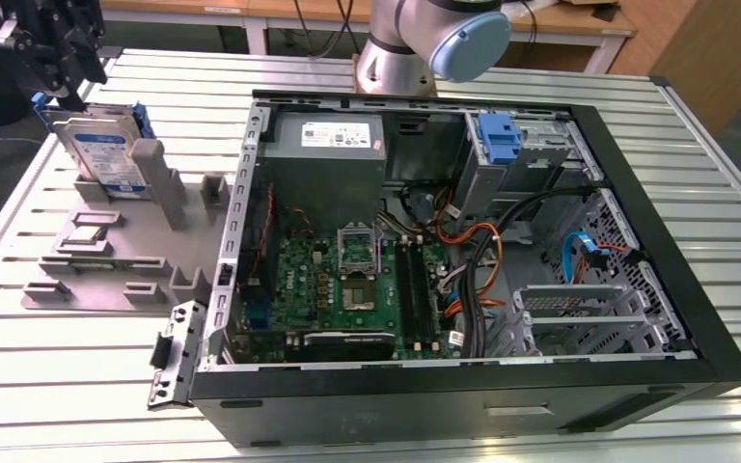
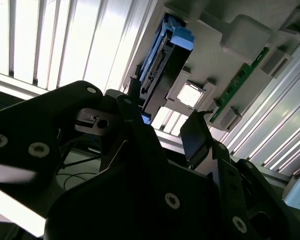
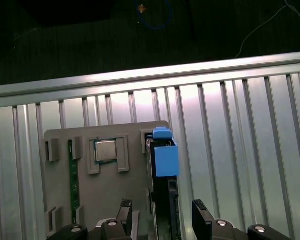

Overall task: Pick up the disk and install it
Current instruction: 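Pick up the disk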

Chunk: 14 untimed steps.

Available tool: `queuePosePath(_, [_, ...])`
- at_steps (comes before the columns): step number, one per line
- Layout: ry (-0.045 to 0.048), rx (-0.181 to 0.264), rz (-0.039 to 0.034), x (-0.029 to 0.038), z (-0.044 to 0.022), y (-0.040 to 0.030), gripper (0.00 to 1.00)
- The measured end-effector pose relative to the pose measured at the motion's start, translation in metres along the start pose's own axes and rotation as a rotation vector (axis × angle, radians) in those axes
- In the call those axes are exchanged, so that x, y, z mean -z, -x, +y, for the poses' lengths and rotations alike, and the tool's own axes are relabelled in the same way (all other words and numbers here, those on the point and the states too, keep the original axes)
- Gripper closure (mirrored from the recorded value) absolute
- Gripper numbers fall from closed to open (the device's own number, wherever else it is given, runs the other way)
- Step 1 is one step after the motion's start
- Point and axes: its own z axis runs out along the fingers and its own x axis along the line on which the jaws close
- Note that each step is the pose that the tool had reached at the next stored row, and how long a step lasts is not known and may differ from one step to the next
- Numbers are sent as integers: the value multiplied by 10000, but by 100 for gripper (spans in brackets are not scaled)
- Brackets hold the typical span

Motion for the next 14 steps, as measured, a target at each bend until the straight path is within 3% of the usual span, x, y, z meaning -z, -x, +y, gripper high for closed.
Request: queuePosePath(14, [1,0,1,-15,-1,0,41])
